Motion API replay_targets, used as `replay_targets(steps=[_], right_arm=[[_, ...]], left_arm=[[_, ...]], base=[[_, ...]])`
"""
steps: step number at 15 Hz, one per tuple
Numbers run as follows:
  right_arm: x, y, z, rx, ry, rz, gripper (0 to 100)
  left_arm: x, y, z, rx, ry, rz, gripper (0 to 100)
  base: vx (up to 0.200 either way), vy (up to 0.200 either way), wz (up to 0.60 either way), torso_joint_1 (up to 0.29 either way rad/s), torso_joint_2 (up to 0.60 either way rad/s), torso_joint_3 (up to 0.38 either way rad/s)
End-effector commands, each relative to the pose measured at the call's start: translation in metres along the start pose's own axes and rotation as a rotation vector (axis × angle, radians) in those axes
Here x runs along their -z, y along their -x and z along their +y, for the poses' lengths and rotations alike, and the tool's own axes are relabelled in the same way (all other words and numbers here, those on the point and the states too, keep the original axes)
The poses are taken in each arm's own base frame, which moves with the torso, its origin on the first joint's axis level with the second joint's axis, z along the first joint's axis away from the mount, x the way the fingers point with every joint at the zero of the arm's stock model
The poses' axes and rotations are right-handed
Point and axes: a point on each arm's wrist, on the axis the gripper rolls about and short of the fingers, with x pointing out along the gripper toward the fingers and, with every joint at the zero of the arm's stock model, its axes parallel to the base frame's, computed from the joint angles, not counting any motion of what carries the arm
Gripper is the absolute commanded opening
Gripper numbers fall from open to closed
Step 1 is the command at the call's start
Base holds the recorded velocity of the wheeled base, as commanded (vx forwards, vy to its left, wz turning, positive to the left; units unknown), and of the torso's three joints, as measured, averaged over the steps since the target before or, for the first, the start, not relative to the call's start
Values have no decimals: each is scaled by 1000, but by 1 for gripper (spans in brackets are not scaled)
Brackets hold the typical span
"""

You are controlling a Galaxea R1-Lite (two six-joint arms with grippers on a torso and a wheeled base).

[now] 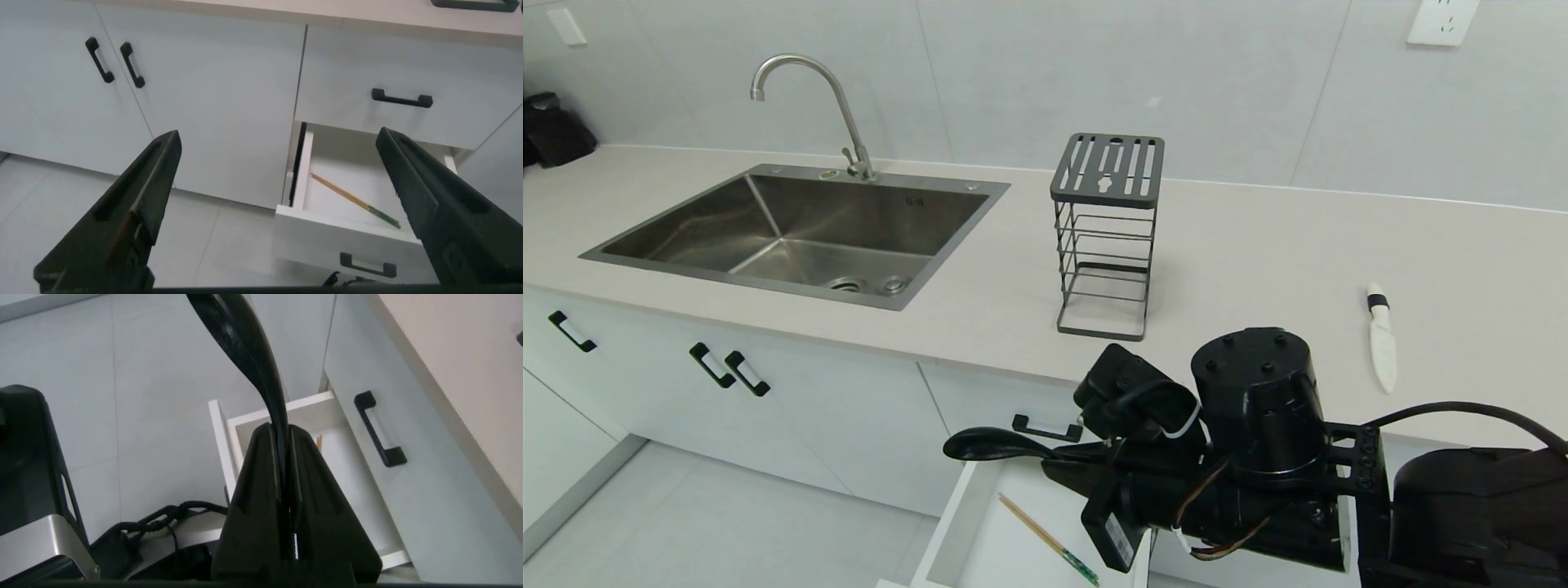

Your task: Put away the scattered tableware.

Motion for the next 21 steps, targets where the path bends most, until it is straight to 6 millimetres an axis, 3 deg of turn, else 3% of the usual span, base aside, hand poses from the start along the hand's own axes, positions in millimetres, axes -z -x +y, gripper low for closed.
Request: replay_targets(steps=[1,21], right_arm=[[2,-1,0,0,0,5,0],[-2,0,0,8,-1,-14,0]], left_arm=[[0,0,0,0,0,1,100],[0,0,0,0,0,-1,100]], base=[[0,0,0,-27,51,27],[0,0,0,-242,440,206]])
